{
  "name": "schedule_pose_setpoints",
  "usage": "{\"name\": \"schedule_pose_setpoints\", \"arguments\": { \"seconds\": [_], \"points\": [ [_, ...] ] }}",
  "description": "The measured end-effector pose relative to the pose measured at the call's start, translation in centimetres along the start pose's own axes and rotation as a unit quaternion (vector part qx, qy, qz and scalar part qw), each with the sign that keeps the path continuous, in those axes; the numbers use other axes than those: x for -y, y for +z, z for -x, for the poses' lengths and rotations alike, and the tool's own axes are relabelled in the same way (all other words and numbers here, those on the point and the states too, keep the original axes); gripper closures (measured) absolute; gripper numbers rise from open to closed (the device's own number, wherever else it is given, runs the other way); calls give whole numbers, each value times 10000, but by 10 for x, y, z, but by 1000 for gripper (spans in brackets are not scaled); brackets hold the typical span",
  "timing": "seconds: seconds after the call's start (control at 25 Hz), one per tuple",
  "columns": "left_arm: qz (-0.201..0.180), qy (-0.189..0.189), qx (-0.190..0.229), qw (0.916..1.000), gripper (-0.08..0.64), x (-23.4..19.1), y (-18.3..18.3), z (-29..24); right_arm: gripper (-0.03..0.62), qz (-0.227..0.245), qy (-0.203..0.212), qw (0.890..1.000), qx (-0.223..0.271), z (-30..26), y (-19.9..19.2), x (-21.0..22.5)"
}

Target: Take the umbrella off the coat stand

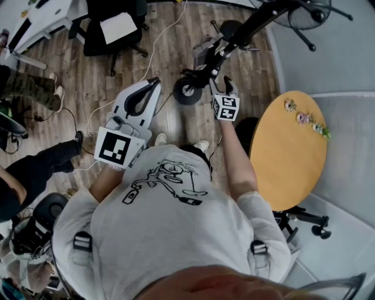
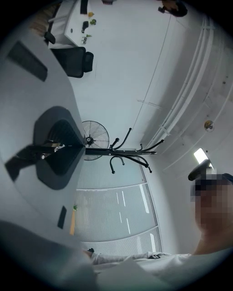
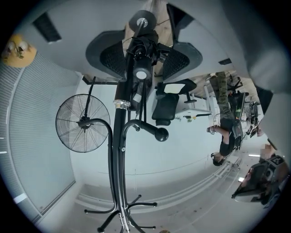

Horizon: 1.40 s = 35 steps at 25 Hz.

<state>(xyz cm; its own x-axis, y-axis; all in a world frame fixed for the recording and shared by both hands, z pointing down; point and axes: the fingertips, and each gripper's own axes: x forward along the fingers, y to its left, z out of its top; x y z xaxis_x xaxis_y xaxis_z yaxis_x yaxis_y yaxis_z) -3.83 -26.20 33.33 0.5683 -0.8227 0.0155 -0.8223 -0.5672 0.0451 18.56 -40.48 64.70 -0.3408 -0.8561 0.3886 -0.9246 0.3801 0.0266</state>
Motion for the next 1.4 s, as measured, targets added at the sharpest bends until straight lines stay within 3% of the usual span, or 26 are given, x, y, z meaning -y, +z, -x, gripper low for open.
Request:
{"name": "schedule_pose_setpoints", "arguments": {
  "seconds": [0.64, 1.4],
  "points": [
    [-19, 333, -139, 9993, 552, -22, -1, 1, 330, -8, 261, 9970, -729, -67, -48, -2],
    [-116, 676, -116, 9976, 552, -9, 2, 12, 376, 138, 507, 9970, -574, -72, -41, 0]
  ]
}}
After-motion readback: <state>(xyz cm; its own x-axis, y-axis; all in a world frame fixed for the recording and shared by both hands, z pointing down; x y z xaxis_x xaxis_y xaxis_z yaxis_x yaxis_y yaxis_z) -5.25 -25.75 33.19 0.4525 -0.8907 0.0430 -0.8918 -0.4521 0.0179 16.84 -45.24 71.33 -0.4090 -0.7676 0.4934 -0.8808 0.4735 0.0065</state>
